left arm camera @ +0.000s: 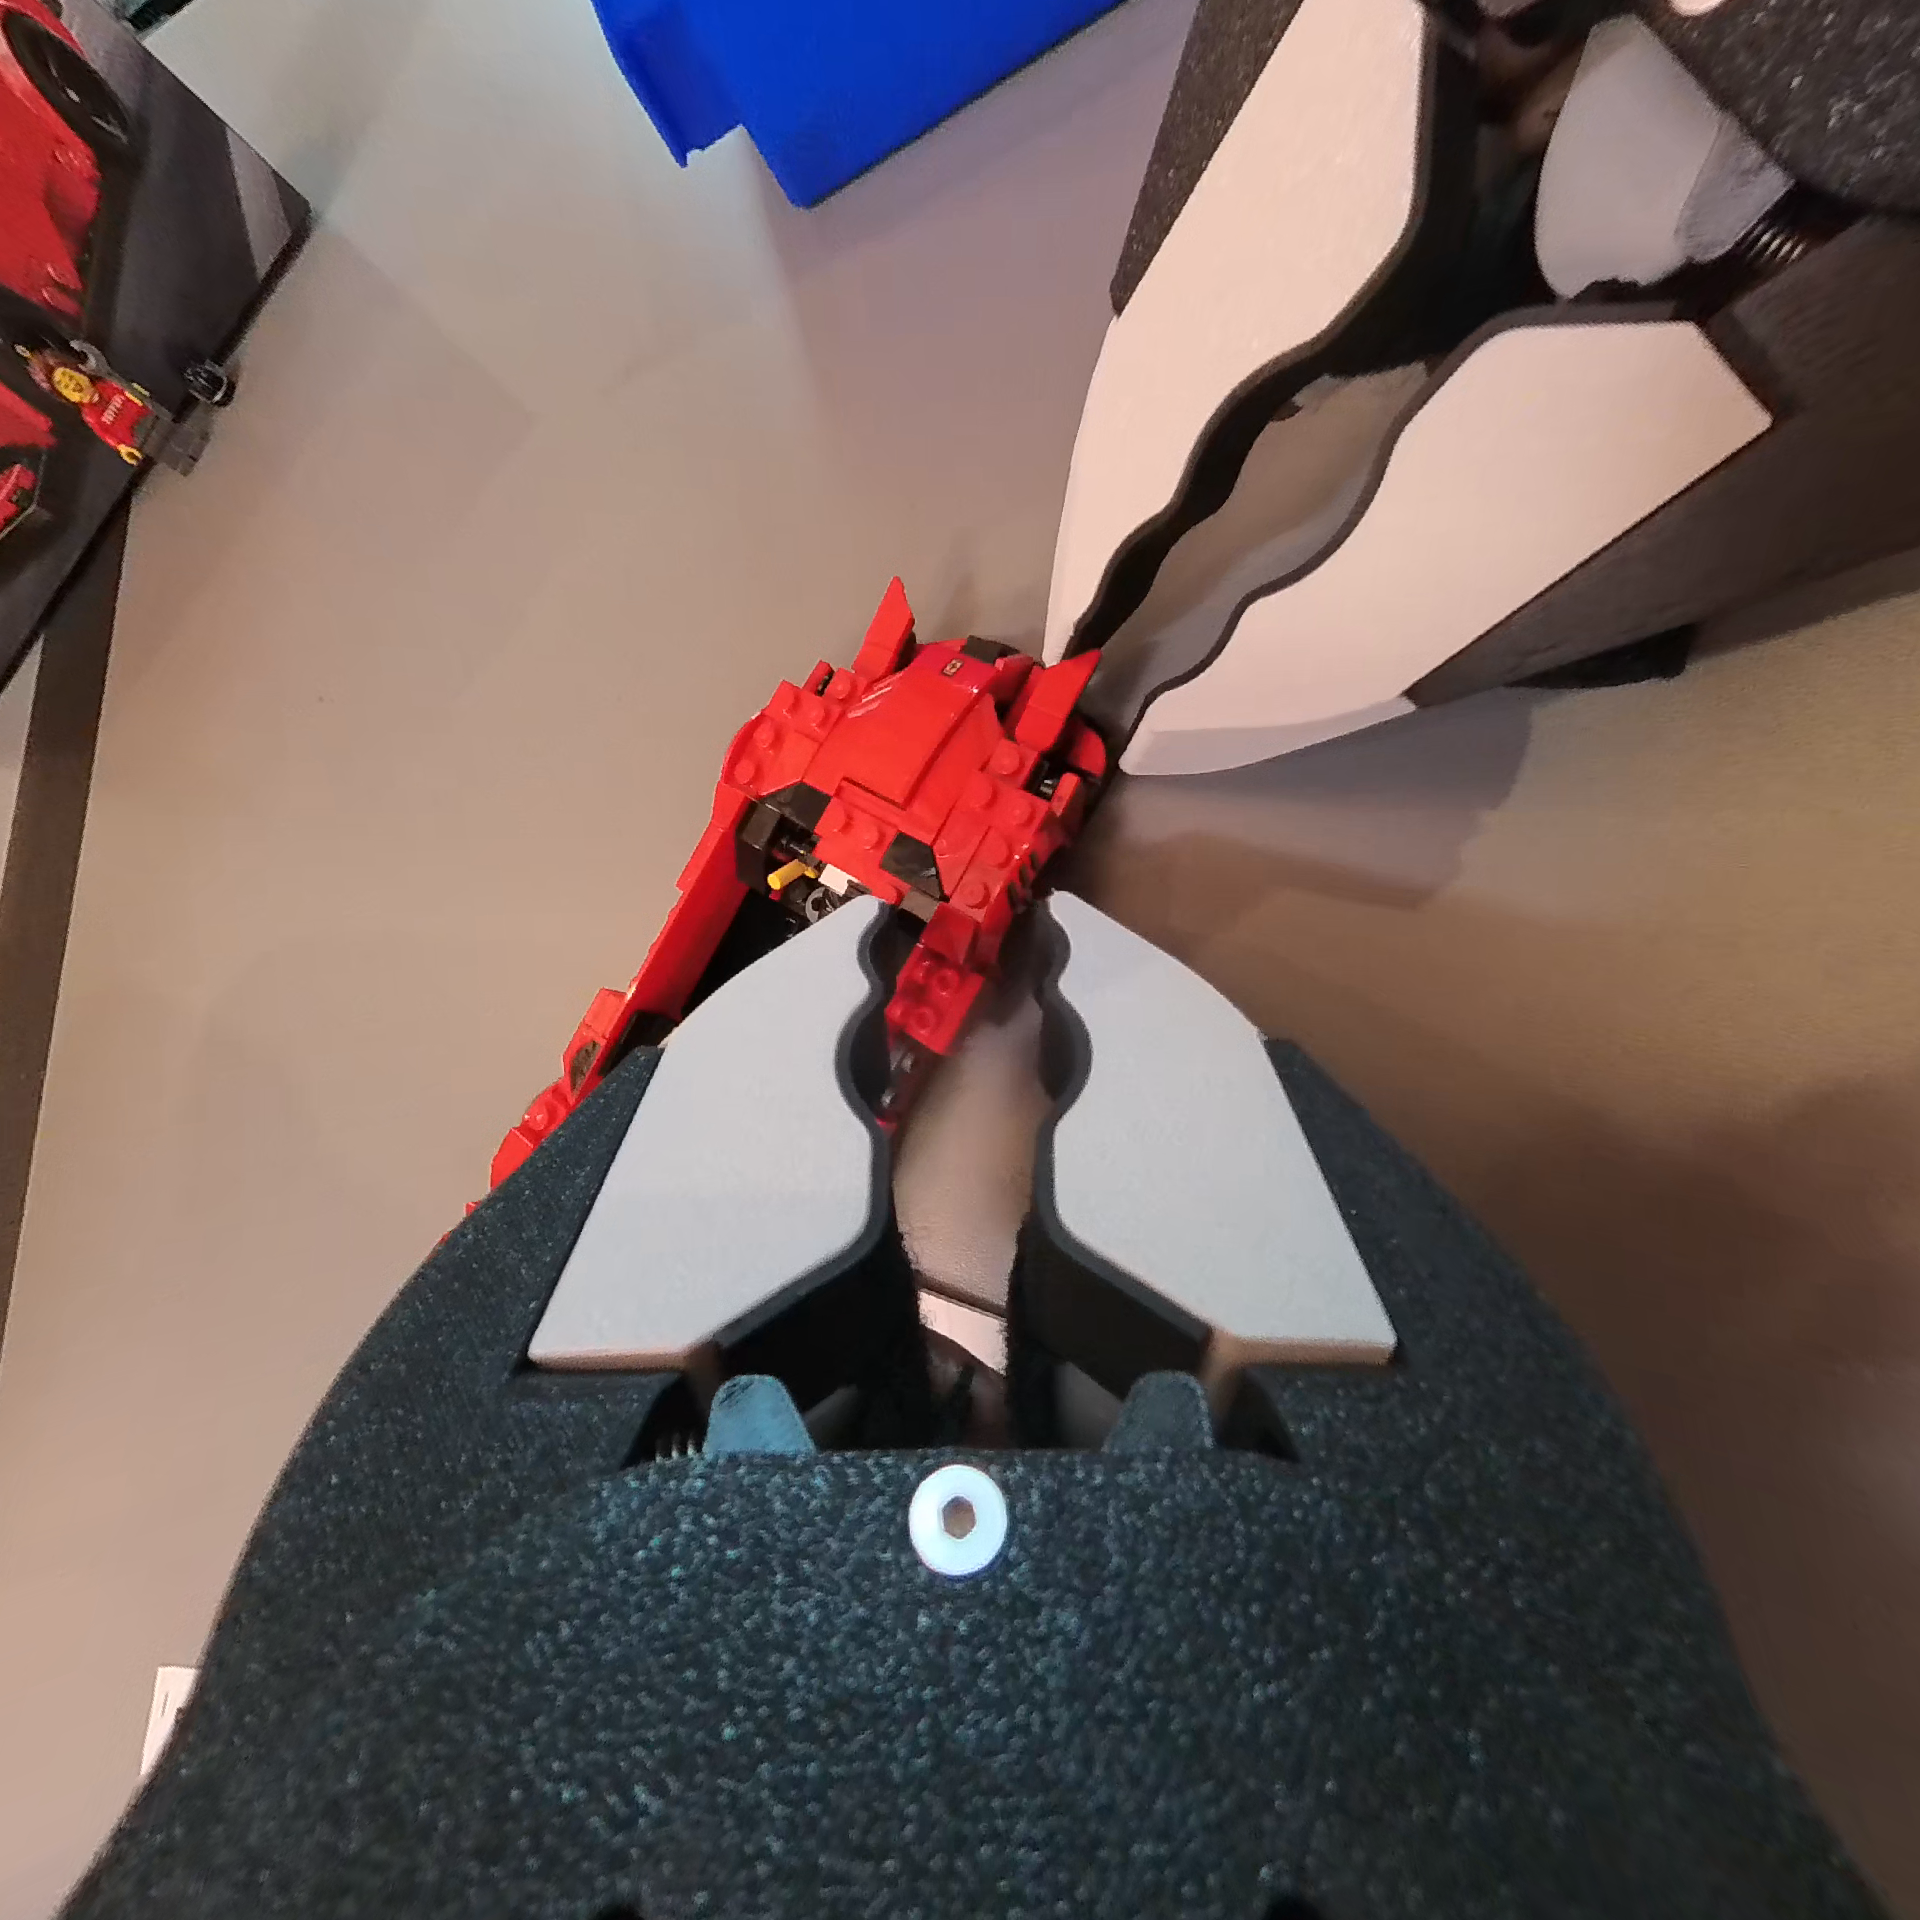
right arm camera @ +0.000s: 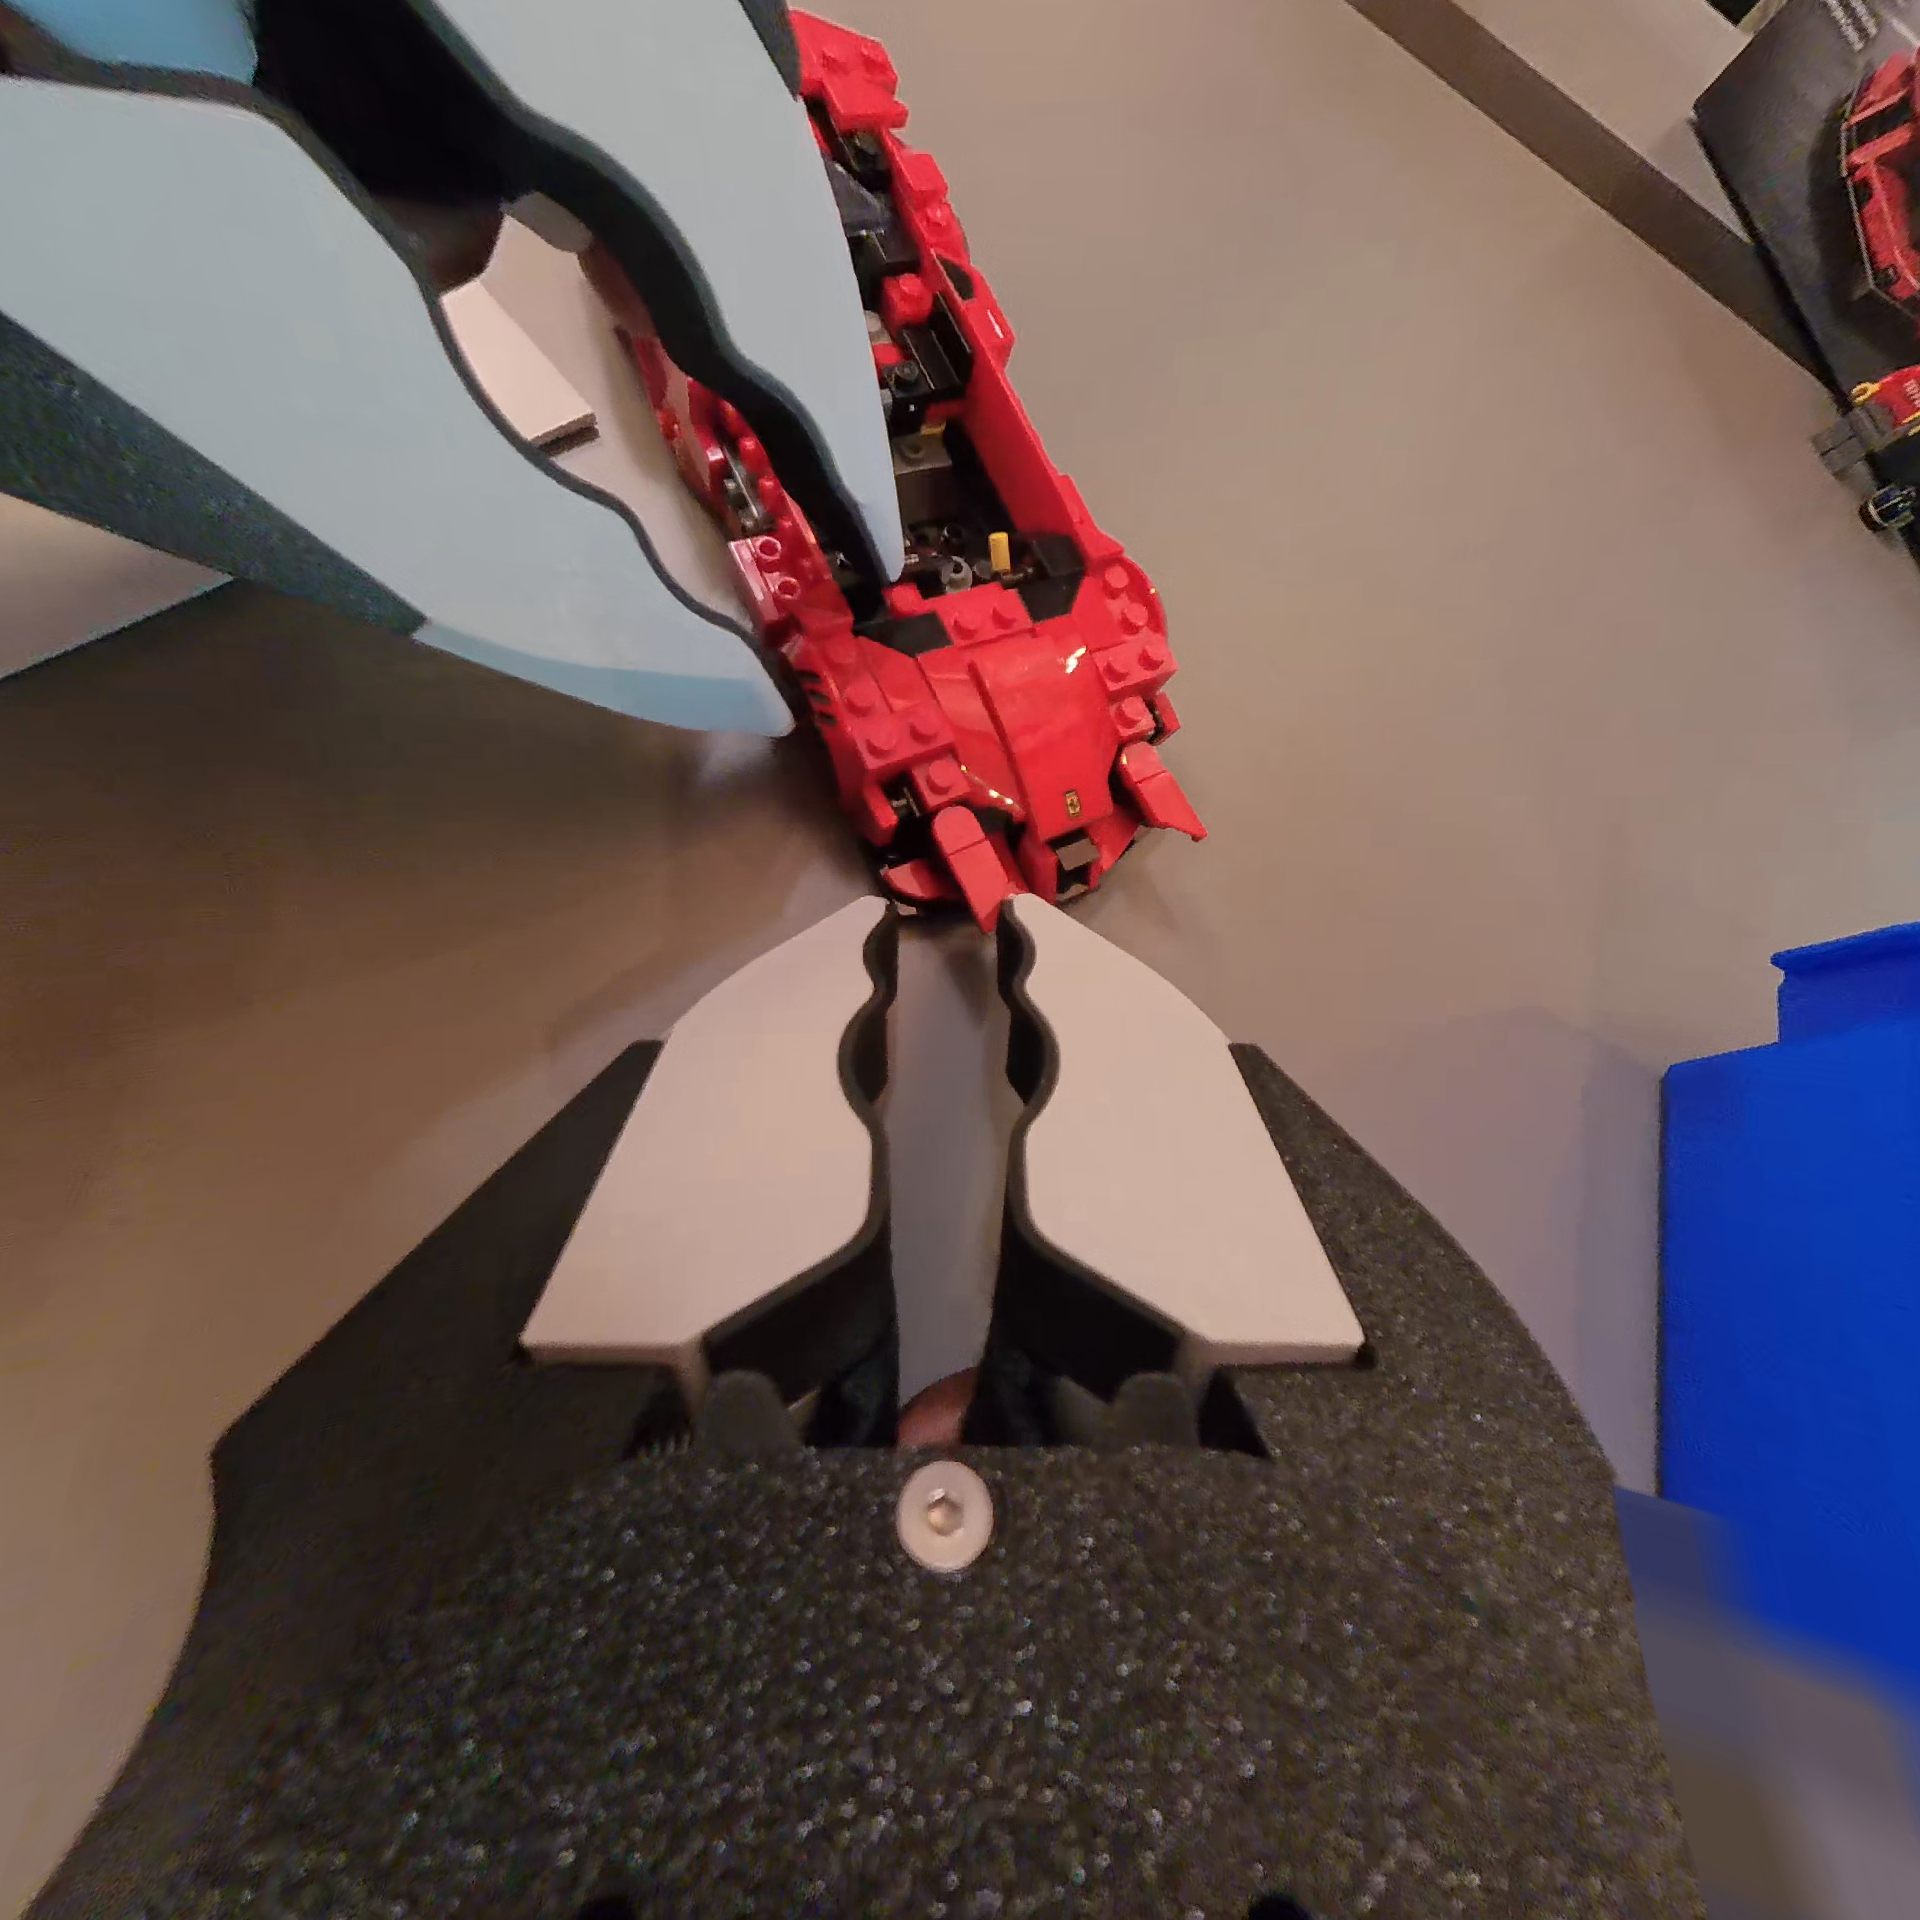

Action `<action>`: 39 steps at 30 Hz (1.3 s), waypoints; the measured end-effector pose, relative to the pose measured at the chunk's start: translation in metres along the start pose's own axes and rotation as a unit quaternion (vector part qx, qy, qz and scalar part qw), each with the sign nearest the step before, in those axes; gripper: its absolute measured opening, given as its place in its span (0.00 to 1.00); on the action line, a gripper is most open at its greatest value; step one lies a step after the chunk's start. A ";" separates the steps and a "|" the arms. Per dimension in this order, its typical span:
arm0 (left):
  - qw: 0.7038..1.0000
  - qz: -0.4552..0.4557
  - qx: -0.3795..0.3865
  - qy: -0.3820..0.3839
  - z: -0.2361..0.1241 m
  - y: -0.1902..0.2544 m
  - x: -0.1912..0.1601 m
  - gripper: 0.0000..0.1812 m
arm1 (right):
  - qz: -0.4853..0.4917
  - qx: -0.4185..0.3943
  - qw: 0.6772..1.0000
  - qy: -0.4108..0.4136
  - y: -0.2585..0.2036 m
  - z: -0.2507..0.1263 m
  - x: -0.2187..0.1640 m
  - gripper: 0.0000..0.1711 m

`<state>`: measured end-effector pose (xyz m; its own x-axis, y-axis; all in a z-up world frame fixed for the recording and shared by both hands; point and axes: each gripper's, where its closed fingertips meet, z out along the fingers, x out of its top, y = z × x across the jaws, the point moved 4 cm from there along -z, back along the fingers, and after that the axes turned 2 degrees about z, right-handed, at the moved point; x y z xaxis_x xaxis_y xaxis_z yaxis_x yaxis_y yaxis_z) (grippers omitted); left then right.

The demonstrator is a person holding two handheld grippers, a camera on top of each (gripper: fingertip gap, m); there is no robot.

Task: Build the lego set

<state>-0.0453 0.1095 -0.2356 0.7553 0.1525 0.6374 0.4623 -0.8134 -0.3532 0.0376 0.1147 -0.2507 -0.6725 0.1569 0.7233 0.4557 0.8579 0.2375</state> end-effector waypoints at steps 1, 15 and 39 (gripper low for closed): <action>1.000 0.001 0.000 0.000 0.000 0.000 0.000 0.13 | 0.001 0.001 1.000 0.000 0.000 0.000 0.000 0.10; 1.000 0.009 0.004 0.002 0.000 0.001 0.000 0.13 | 0.034 0.036 0.999 0.009 0.003 -0.002 -0.001 0.19; 1.000 0.027 0.001 0.012 0.000 0.001 -0.001 0.14 | -0.074 0.255 0.959 -0.095 0.019 0.008 0.024 0.00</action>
<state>-0.0450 0.1087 -0.2367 0.7682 0.0955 0.6330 0.4225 -0.8185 -0.3893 0.0248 0.1389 -0.2340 -0.8238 0.0602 0.5636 0.0351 0.9979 -0.0552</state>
